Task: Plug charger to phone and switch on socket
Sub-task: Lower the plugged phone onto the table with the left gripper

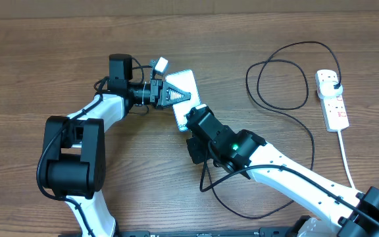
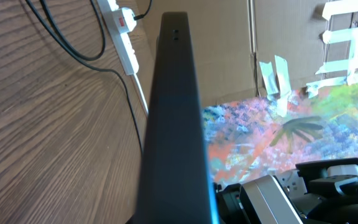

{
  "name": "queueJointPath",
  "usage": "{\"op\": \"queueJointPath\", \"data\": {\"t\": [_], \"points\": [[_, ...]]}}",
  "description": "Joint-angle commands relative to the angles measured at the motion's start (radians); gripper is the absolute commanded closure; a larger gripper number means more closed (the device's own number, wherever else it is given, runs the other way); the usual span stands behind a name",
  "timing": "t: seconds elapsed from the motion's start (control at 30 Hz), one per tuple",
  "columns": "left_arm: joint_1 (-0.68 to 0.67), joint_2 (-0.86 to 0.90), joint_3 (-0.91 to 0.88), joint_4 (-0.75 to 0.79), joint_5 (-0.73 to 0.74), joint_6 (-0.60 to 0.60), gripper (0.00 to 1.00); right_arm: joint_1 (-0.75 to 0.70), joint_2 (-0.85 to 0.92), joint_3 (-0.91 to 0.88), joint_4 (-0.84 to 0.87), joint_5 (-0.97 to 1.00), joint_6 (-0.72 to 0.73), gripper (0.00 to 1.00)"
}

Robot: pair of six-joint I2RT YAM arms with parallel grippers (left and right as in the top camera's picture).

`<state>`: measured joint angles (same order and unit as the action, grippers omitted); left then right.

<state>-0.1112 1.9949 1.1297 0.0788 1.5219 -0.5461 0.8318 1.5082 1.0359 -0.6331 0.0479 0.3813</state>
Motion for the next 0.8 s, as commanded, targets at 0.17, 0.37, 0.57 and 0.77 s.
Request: {"op": "queueJointPath", "data": {"t": [0.17, 0.37, 0.57, 0.77], "points": [[-0.068, -0.004, 0.010, -0.013, 0.061, 0.058, 0.96, -0.008, -0.005, 0.093, 0.186, 0.069, -0.098, 0.96], [-0.071, -0.004, 0.009, -0.195, 0.060, 0.118, 0.96, -0.034, -0.005, 0.097, 0.198, 0.064, -0.068, 0.96], [-0.072, -0.004, 0.009, -0.192, 0.050, 0.119, 0.96, -0.035, -0.036, 0.126, 0.147, 0.064, -0.068, 0.57], [-0.097, -0.011, 0.014, -0.183, -0.265, -0.074, 0.96, -0.036, -0.174, 0.222, -0.067, 0.064, -0.068, 0.09]]}}
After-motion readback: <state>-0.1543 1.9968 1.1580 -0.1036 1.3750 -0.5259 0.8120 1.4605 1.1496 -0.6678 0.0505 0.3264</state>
